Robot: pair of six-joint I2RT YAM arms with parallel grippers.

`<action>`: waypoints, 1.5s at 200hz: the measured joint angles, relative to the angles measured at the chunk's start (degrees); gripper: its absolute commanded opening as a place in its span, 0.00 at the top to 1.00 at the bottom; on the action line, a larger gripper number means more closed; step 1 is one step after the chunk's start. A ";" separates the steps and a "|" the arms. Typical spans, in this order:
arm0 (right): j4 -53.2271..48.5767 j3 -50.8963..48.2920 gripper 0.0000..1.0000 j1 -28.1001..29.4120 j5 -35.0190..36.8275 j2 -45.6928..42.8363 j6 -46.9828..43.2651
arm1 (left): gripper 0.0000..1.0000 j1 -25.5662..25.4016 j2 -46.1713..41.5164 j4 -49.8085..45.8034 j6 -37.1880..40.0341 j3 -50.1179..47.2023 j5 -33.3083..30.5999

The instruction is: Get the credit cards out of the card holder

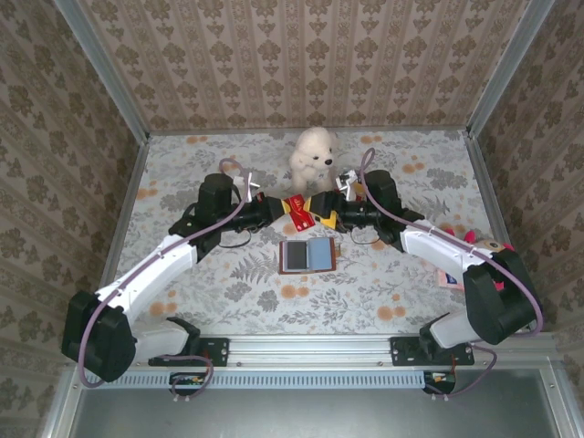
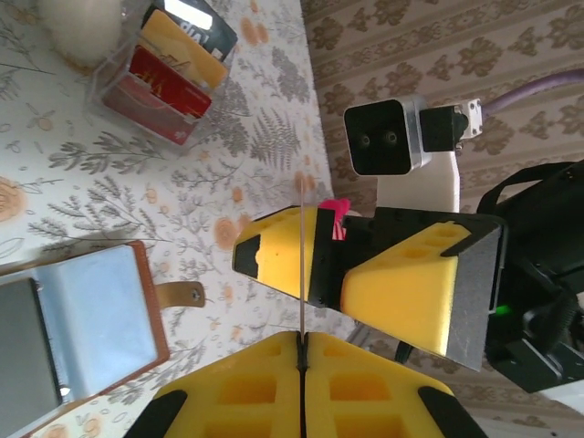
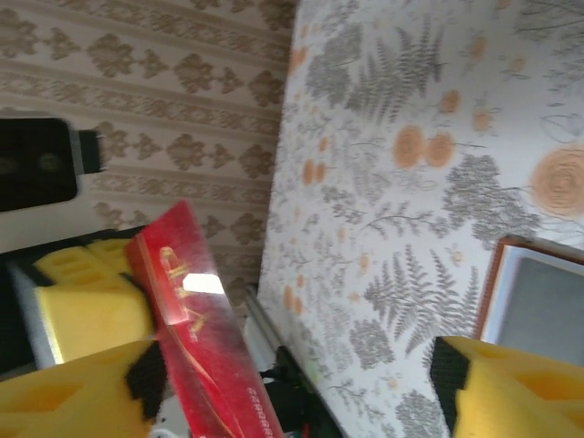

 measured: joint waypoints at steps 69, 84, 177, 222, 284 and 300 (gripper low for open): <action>9.31 1.03 0.74 -1.07 -7.98 0.00 5.09 | 0.94 0.70 -0.59 8.74 -6.19 -2.32 2.19; 9.92 1.29 0.84 -1.18 -8.22 0.00 5.73 | 0.94 0.74 -0.61 9.75 -6.78 -2.56 2.43; 1.95 6.08 1.00 -5.25 -5.95 3.15 -7.91 | 0.24 2.23 -1.05 -3.13 1.53 -0.92 -3.78; -18.40 15.93 1.00 -10.95 2.62 5.92 -26.67 | 0.00 3.80 -1.05 -19.15 12.35 2.58 -16.17; -29.03 20.20 1.00 -17.77 11.87 8.90 -50.36 | 0.00 6.95 -0.55 -29.07 21.79 3.21 -25.20; -31.54 21.42 1.00 -17.77 13.11 9.81 -56.15 | 0.00 7.28 0.13 -30.38 23.10 3.23 -25.33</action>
